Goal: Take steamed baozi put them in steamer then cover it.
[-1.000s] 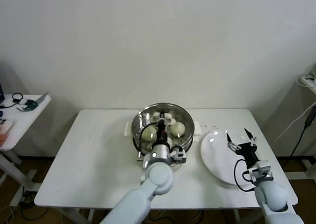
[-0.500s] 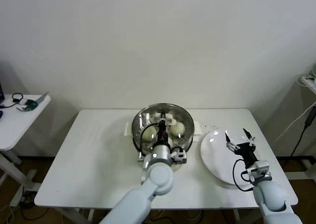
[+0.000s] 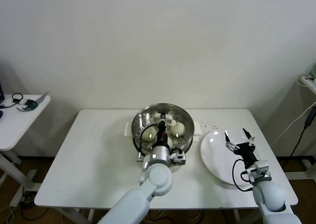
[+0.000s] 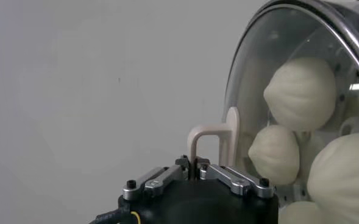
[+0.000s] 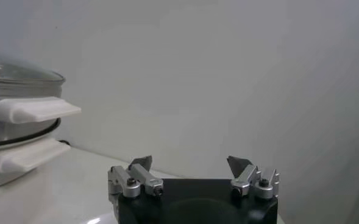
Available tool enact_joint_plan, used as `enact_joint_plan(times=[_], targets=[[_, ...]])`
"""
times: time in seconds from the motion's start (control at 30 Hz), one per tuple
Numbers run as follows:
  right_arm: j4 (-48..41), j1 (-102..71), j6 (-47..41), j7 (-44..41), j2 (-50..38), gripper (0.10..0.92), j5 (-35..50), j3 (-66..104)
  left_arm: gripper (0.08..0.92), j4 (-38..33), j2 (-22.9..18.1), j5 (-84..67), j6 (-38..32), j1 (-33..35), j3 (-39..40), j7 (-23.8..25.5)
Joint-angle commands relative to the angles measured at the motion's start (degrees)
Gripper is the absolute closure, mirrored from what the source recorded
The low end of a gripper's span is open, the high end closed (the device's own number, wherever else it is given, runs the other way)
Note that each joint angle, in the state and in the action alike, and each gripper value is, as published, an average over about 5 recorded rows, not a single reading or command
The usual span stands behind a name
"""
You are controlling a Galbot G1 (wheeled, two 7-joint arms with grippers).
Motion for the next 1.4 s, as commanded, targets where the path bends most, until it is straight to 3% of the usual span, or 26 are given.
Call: enact_joint_plan(times=[0.03,0.4,0.8,1.13,1.27,1.4], targets=[[0.36,-0.25,-0.27,-1.32,0.05,0.203,-0.06,0.36,0.858,0.36,0.23,0.0,2.83,-0.08,0.15,-0.25],[1.2,-0.6,-1.46,-1.72,-0.07,0.203,1.77,0.78,0.841,-2.15,1.71,-1.3,2.83,-0.12,0.15,0.14],[0.9,-0.55,-1.81,-2.07,-0.56,0.203,2.01,1.0,0.516,-12.93,8.5,-5.91,2.83,2.42,0.55,-0.59],[0.1,-0.14,-2.06,-2.21,-1.1,0.203,1.87,1.4,0.229,-24.44,14.86,-15.52,2.83,9.75,-1.15,-3.28],[0.3,-0.32,-1.97,-2.33,-1.36,0.203,2.09,1.7,0.182,-28.88,18.19,-25.57,2.75,12.5,-6.34,-7.6],[1.04,-1.18,-1.82,-2.7,-1.58,0.203,2.69,2.21,0.178,-33.09,22.05,-39.87,-0.77,16.33,-17.93,-12.91]])
